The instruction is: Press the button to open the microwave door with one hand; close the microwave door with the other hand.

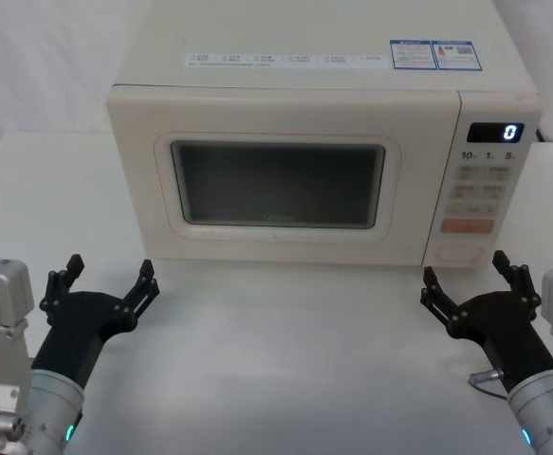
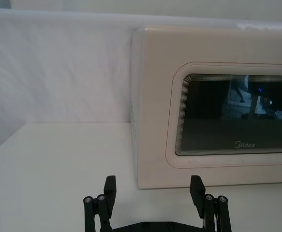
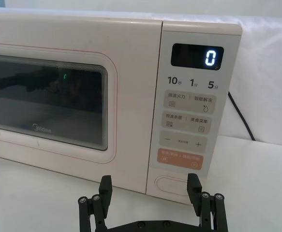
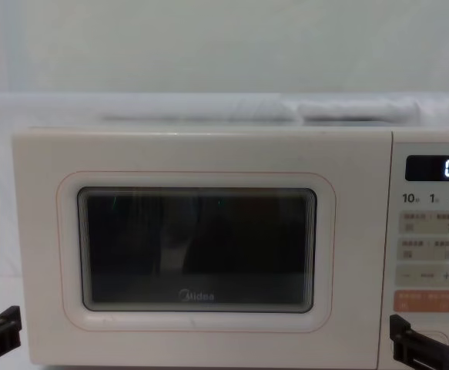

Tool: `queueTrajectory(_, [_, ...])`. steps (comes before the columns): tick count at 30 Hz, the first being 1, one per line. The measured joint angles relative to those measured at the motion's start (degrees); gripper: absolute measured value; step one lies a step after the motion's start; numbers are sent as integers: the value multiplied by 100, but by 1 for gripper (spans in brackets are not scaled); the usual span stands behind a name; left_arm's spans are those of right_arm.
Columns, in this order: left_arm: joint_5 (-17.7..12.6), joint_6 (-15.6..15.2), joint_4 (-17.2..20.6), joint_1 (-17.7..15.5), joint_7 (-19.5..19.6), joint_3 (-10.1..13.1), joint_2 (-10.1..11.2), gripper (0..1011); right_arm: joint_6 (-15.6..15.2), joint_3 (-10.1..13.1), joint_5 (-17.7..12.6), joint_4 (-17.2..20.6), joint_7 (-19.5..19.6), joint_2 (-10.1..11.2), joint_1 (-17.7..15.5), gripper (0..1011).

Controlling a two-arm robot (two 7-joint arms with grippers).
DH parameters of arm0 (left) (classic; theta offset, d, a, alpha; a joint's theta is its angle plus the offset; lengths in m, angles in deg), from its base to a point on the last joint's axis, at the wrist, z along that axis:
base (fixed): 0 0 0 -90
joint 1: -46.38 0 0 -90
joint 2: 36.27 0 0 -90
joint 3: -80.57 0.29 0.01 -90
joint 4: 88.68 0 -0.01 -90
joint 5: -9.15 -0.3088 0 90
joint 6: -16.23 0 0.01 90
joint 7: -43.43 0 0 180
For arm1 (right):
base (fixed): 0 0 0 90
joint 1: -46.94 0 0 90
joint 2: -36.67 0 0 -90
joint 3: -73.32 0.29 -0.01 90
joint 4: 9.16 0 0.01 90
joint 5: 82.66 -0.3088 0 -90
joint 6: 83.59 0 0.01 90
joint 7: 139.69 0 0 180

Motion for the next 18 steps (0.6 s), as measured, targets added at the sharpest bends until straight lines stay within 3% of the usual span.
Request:
queueTrajectory(4, [0, 0, 0, 0, 0, 0, 0, 1001, 0, 0, 0, 0, 0, 0, 0, 994])
queueTrajectory(18, [0, 0, 0, 0, 0, 0, 0, 1001, 0, 0, 0, 0, 0, 0, 0, 650])
